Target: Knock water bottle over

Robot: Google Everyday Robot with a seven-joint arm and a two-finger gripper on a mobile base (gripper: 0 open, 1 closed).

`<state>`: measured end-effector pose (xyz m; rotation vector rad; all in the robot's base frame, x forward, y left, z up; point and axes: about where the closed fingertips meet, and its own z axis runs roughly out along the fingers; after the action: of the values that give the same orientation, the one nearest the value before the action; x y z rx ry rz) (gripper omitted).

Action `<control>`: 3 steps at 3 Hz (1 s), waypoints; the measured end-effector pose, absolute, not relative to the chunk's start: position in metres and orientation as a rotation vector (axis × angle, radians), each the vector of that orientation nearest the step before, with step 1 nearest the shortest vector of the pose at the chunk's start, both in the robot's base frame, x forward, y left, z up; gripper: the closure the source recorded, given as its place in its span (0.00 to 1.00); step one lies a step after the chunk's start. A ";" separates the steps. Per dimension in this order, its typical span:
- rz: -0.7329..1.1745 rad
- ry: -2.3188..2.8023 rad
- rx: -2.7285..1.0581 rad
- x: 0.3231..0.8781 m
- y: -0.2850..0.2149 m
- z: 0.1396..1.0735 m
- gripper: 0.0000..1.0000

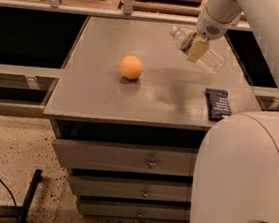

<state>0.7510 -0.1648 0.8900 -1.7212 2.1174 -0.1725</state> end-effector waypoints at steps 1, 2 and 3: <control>-0.176 2.153 -1.768 0.741 -0.174 0.875 0.59; -0.147 2.173 -1.792 0.732 -0.178 0.864 0.36; -0.147 2.172 -1.793 0.734 -0.177 0.862 0.13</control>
Offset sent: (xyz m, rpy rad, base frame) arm -0.0317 -0.0209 -0.0301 -0.0432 0.1175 0.0182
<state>0.7343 -0.1767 0.8620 -1.7926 2.1719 -0.1466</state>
